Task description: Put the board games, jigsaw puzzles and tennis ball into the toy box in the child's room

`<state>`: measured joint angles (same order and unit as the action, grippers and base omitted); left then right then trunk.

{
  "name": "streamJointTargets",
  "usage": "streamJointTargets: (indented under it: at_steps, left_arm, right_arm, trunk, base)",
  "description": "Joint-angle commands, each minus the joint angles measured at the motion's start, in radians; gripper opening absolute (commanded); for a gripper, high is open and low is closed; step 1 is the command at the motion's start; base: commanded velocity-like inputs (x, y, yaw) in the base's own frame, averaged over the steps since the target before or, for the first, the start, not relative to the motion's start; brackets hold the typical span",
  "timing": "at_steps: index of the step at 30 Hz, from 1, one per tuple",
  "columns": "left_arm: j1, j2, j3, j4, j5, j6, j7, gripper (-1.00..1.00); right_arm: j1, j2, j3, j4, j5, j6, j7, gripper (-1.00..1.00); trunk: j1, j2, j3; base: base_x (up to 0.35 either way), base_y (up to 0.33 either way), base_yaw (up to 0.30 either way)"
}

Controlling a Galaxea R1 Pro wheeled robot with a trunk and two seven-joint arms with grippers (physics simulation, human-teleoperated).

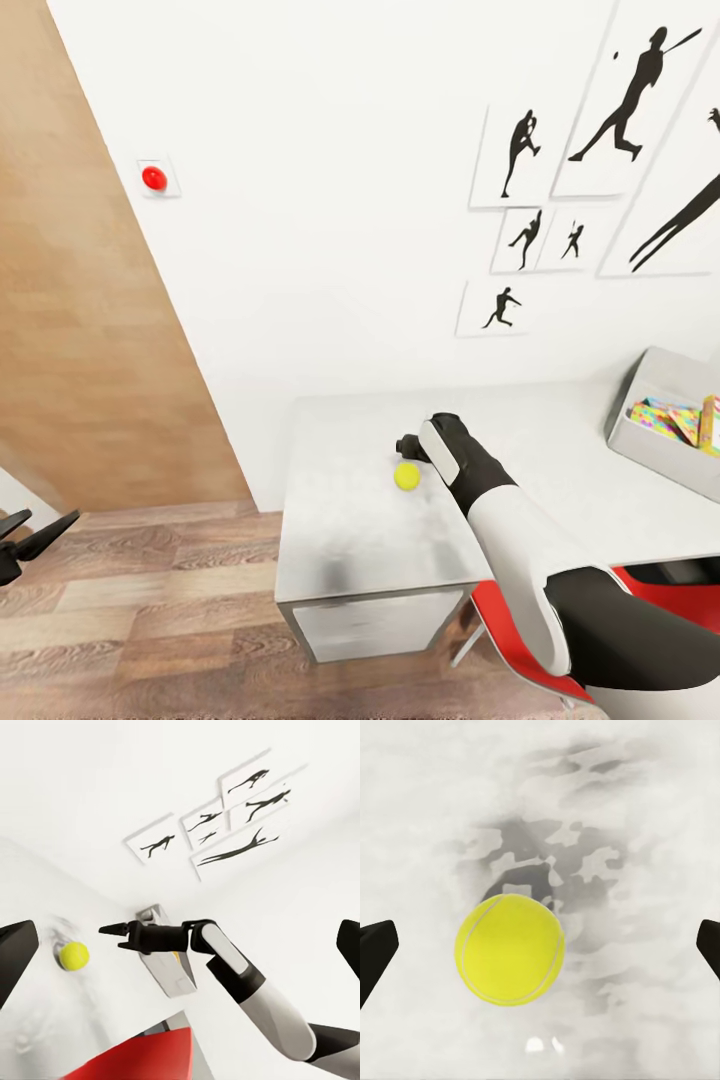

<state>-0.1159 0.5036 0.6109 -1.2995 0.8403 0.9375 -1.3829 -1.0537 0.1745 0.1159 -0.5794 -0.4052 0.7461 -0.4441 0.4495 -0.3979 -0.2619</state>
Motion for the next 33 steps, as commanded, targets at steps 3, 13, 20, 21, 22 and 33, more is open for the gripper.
streamJointTargets:
  at_steps: [3, 13, 20, 21, 22, 33]
  left_arm:
    - [-0.001, 0.004, 0.0, 0.011, 0.002, 0.01, 0.0, 1.0]
    - [-0.001, 0.004, 0.0, 0.018, -0.001, 0.01, 0.002, 1.0]
    - [-0.001, 0.004, -0.001, 0.019, -0.001, 0.002, 0.001, 1.0]
    - [-0.001, 0.004, -0.001, 0.019, -0.001, -0.001, 0.001, 1.0]
    - [-0.001, 0.004, -0.001, 0.02, 0.0, -0.008, 0.0, 1.0]
    - [-0.001, 0.005, -0.002, 0.024, 0.0, -0.019, -0.002, 1.0]
  right_arm:
    - [0.0, 0.0, 0.003, 0.001, -0.009, 0.002, -0.009, 1.0]
    - [0.0, 0.0, 0.005, 0.001, -0.009, 0.002, -0.007, 1.0]
    - [0.0, 0.0, 0.005, -0.003, -0.009, 0.003, -0.005, 1.0]
    - [0.0, 0.0, 0.006, -0.004, -0.009, 0.003, -0.004, 1.0]
    - [0.0, 0.0, 0.006, -0.005, -0.009, 0.003, -0.002, 1.0]
    - [0.0, 0.0, 0.008, -0.008, -0.008, 0.003, 0.093, 1.0]
  trunk:
    - [0.001, -0.002, -0.007]
    - [0.001, -0.002, -0.023]
    - [0.001, -0.002, -0.035]
    - [0.001, -0.002, -0.037]
    - [0.001, -0.002, -0.038]
    - [0.001, -0.002, -0.056]
  base:
    - [0.0, 0.0, 0.0]
    - [0.0, 0.0, 0.0]
    - [0.0, 0.0, 0.0]
    - [0.0, 0.0, 0.0]
    - [0.0, 0.0, 0.0]
    - [0.0, 0.041, 0.0]
